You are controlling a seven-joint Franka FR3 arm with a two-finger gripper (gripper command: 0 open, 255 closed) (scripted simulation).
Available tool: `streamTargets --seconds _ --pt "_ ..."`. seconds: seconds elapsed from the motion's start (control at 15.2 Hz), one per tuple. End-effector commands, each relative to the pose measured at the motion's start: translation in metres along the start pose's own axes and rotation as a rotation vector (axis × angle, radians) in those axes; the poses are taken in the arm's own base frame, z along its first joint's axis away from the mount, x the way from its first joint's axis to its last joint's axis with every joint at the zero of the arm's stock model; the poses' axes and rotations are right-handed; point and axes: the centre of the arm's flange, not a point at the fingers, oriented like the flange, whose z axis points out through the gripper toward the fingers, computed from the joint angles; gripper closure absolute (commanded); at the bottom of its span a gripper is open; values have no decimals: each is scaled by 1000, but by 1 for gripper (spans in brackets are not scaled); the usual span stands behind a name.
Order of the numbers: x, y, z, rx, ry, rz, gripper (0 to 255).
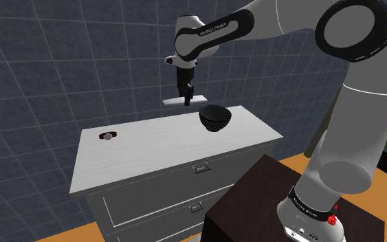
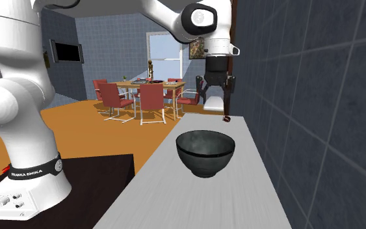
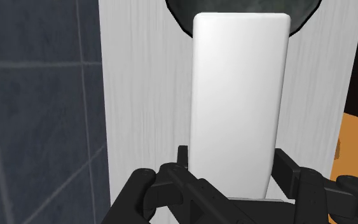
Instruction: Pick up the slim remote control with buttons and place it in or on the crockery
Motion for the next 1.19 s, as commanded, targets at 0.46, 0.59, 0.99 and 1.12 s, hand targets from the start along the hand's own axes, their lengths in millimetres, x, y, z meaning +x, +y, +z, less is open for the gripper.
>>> streamTargets --seconds 0.46,0.59,0.99,1.12 --pt "-121 -12 0 0 1 -1 255" --pt "-147 -15 0 0 1 -1 255" --pt "-169 -18 21 0 1 -1 255" --pt "-169 -18 32 0 1 -1 255"
